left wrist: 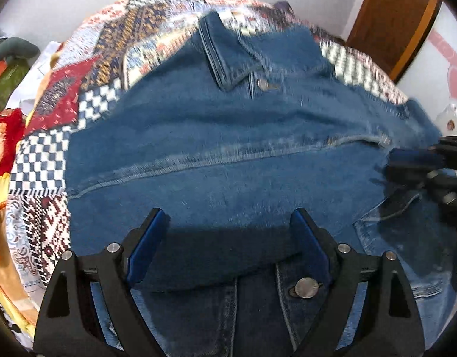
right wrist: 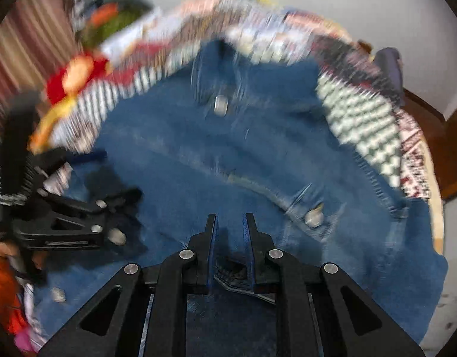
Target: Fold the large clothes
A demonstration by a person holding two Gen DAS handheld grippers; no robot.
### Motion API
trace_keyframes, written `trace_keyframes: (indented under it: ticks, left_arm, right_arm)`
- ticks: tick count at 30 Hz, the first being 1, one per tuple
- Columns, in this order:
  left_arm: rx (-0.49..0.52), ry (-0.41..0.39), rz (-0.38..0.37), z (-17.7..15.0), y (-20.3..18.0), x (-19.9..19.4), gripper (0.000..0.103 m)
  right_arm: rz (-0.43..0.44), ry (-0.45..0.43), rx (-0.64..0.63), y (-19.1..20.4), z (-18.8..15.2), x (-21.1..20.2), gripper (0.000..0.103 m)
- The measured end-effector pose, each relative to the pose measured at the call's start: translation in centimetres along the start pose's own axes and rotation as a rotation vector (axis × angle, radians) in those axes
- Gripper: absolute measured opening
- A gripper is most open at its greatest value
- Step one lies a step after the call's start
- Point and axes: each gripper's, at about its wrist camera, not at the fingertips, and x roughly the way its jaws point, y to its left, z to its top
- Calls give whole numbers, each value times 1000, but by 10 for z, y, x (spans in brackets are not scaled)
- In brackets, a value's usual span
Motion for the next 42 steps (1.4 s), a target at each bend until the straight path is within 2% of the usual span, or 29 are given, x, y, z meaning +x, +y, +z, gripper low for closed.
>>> trace_keyframes:
  ticks: [2, 5, 8, 13, 18, 19, 20, 21, 22, 23, 25, 27, 30, 33, 42]
  left_arm:
    - [18, 5, 15, -6, -4, 6, 88]
    - [47, -28, 49, -11, -9, 7, 93]
    - [55, -41, 58, -12, -11, 9, 94]
    - [64, -60, 71, -14, -13, 9, 95]
    - [58, -69, 69, -16, -11, 9, 95]
    - [58, -71, 70, -16, -11, 9, 95]
    - [59, -72, 72, -16, -12, 9, 95]
    - [59, -74, 74, -17, -12, 9, 95]
    - [59, -76, 74, -17, -12, 9, 95]
    - [59, -77, 75, -17, -12, 9, 95]
    - [60, -80, 78, -18, -13, 9, 95]
    - [59, -78, 81, -18, -13, 8, 95]
    - [57, -72, 88, -18, -13, 3, 95]
    - [74, -67, 75, -18, -17, -7, 95]
    - [134, -192, 31, 6, -49, -59, 95]
  right_arm:
    - [-47, 74, -60, 8, -4, 25, 13]
    - [-87, 40, -127, 10, -12, 26, 13]
    - [-134, 51, -127, 2, -15, 24, 13]
    - [-141, 30, -121, -4, -21, 14, 13]
    - [-193, 18, -148, -3, -24, 9, 13]
    - [-244, 23, -151, -3, -26, 9, 19]
    - [-284, 19, -151, -6, -28, 7, 51]
    - [-345, 1, -143, -11, -29, 5, 69]
    - [-383, -23, -129, -17, -30, 2, 94]
    - [-351, -42, -98, -26, -31, -3, 95]
    - [-249, -22, -7, -42, -32, -8, 94]
    - [-198, -22, 60, -50, -35, -16, 94]
    - [-241, -64, 61, -50, -41, -36, 94]
    - [-242, -133, 93, -54, -51, -62, 94]
    - [-137, -270, 402, -119, -83, -136, 94]
